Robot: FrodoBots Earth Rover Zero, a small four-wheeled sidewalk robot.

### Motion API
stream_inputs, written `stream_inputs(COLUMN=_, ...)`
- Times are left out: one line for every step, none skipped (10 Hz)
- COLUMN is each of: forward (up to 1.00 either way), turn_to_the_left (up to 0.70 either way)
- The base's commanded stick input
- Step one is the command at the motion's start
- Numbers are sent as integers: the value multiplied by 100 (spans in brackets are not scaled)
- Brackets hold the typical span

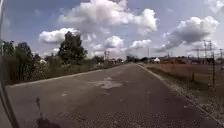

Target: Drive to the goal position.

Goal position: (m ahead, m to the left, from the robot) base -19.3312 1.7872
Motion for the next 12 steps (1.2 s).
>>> stream_inputs(forward=4, turn_to_the_left=0)
stream_inputs(forward=4, turn_to_the_left=0)
stream_inputs(forward=4, turn_to_the_left=0)
stream_inputs(forward=4, turn_to_the_left=0)
stream_inputs(forward=4, turn_to_the_left=0)
stream_inputs(forward=4, turn_to_the_left=0)
stream_inputs(forward=4, turn_to_the_left=0)
stream_inputs(forward=4, turn_to_the_left=0)
stream_inputs(forward=4, turn_to_the_left=0)
stream_inputs(forward=4, turn_to_the_left=0)
stream_inputs(forward=4, turn_to_the_left=0)
stream_inputs(forward=4, turn_to_the_left=0)
